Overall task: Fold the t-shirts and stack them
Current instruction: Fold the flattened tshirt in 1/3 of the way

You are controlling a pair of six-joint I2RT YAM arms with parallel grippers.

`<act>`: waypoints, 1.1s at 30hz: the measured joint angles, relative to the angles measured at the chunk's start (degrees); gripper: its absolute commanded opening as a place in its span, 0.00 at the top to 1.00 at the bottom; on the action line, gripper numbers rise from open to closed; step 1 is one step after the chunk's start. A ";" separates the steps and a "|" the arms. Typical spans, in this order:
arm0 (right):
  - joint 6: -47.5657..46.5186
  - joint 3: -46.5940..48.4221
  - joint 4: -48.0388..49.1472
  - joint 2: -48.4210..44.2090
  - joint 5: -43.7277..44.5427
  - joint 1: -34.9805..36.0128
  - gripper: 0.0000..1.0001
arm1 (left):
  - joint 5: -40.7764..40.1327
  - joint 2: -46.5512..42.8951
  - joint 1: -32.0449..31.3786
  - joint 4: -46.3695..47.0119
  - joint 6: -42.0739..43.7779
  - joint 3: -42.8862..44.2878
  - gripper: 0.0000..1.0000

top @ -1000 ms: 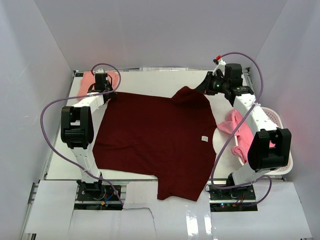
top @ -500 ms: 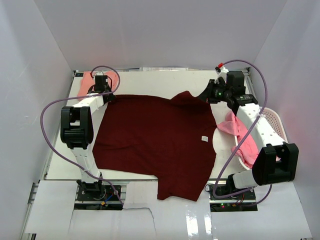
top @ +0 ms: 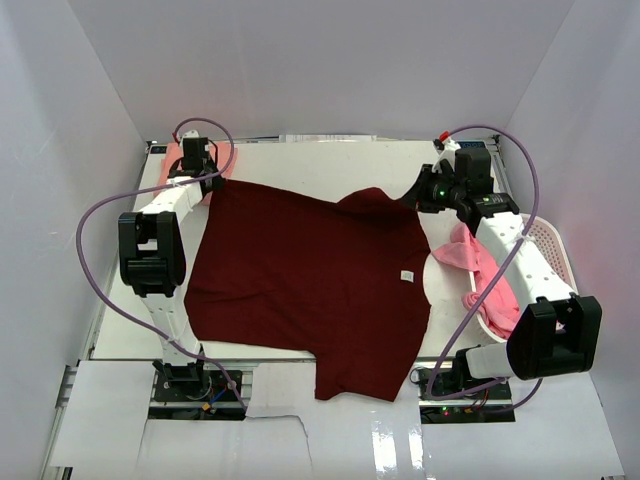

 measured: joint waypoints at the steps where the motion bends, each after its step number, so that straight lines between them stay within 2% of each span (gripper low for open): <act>1: 0.00 -0.15 -0.11 -0.17 0.04 0.00 0.92 | 0.17 0.00 0.00 -0.07 -0.02 0.57 1.00; 9: 0.00 -1.44 -0.57 -2.14 0.68 0.00 0.92 | 0.57 0.00 0.00 -0.48 -0.02 1.14 1.00; 22: 0.02 -2.19 -2.32 -4.85 1.07 0.00 0.92 | -1.07 -0.87 0.07 -0.55 -0.92 -6.01 1.00; 33: 0.04 -5.81 -3.82 -8.04 1.07 0.00 0.92 | -1.27 -2.69 0.07 -0.48 -1.05 -6.40 1.00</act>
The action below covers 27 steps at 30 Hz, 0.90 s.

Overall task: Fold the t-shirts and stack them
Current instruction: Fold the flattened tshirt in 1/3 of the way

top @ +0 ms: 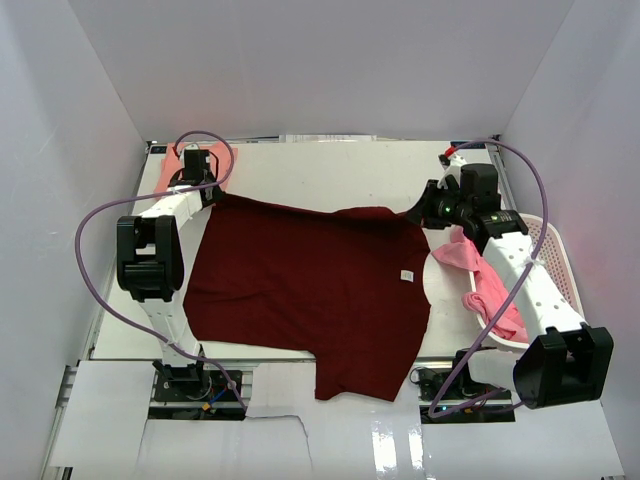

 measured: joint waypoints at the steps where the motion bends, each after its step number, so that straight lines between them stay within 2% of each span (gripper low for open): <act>1: 0.00 -0.17 -0.24 -0.20 -0.02 0.00 0.92 | -0.02 -0.02 0.00 0.00 0.02 0.00 1.00; 27: 0.04 -4.61 -1.73 -5.11 -0.50 0.00 0.92 | -1.42 -6.05 0.00 0.15 0.02 -4.09 1.00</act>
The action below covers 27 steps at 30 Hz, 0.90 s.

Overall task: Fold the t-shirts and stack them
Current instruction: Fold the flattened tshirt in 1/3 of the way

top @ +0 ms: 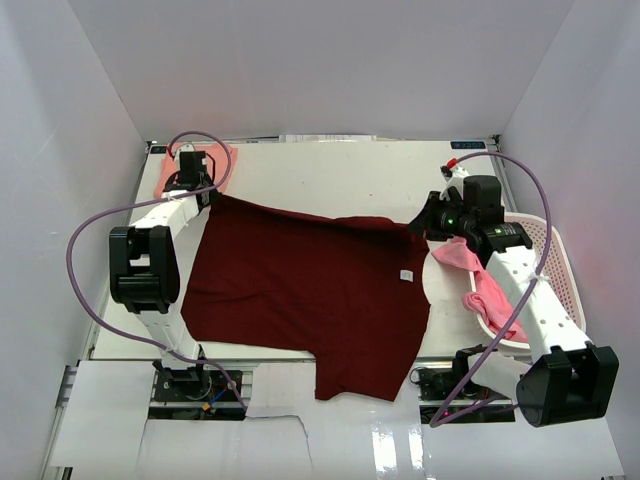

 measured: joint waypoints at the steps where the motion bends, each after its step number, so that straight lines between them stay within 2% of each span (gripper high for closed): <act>1: 0.02 0.00 -0.26 -0.26 0.00 -0.02 0.92 | -0.09 0.00 0.00 0.00 0.00 -0.13 1.00; 27: 0.09 -6.67 -4.83 -3.93 -1.25 0.00 0.92 | -1.88 -2.27 0.00 -1.88 -0.63 -5.33 1.00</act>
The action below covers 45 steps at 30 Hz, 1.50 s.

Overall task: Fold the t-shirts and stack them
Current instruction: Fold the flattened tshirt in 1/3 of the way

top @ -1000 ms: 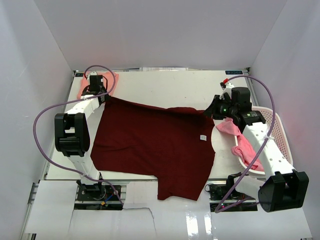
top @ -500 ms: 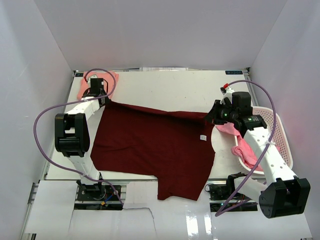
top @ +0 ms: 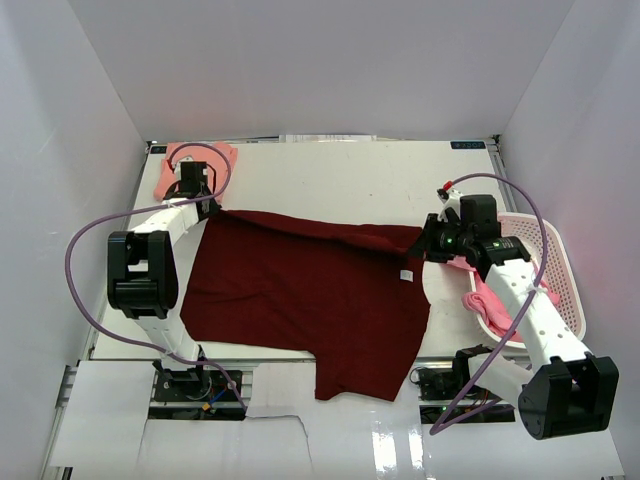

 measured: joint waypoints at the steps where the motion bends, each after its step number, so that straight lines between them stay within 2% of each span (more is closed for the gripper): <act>1: 0.02 -0.17 -0.24 0.00 0.00 0.00 0.92 | 0.00 -0.17 0.00 0.02 -0.07 -0.22 1.00; 27: 0.09 -3.72 -0.90 2.54 -1.73 0.00 0.92 | 2.89 -0.37 0.15 2.93 1.11 -3.02 1.00; 32: 0.09 -3.72 -0.87 2.56 -2.19 0.00 0.92 | 8.20 -1.64 3.15 6.10 2.56 -6.36 1.00; 45: -0.09 -3.72 -0.83 3.21 -4.50 0.00 0.92 | 32.09 -5.49 15.10 12.31 1.25 -10.27 1.00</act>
